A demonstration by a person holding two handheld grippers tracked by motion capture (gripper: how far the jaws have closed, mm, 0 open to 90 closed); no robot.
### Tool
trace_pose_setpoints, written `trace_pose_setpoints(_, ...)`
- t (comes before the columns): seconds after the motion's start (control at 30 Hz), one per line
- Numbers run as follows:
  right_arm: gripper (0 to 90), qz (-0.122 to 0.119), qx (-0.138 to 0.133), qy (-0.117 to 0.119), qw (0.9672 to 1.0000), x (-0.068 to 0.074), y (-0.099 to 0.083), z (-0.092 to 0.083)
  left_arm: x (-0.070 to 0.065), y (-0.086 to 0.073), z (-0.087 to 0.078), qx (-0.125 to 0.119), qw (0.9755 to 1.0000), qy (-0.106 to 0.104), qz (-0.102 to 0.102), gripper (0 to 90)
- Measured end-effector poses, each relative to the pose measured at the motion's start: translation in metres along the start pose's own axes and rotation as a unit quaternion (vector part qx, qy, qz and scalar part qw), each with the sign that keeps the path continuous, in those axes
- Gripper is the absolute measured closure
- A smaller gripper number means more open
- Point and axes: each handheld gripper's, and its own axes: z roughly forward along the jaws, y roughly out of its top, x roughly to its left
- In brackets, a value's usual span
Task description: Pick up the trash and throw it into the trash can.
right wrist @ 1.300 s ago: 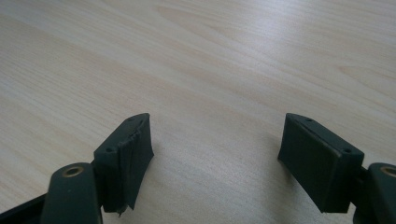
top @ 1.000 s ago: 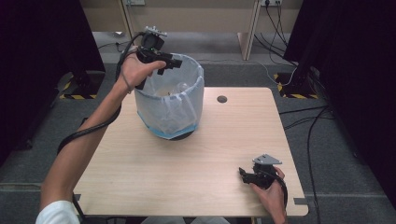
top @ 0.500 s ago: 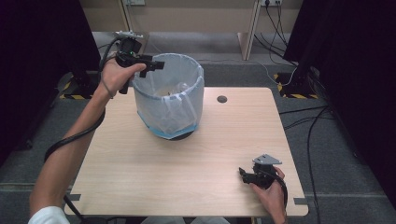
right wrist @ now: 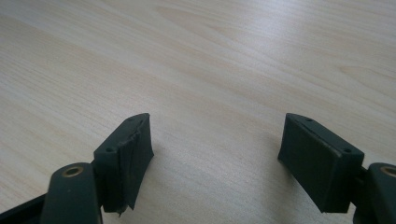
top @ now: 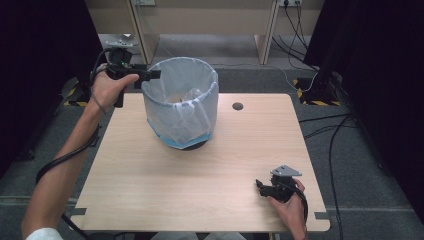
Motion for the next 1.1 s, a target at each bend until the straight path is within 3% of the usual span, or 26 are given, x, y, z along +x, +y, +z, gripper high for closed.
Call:
trace_pose_setpoints(0.4,25.4,0.000,0.000,0.000,1.0000,0.000,0.000,0.000,0.027,-0.021,-0.020,-0.017,0.9992,0.009,-0.036,27.2)
trace_pose_setpoints(0.73,25.4,0.000,0.000,0.000,1.0000,0.000,0.000,0.000,0.042,-0.043,-0.032,-0.022,0.9986,0.016,-0.046,27.0)
trace_pose_setpoints(1.1,25.4,-0.001,-0.001,0.000,1.0000,0.000,0.000,0.000,0.046,-0.068,-0.037,-0.022,0.9984,0.026,-0.045,26.3)
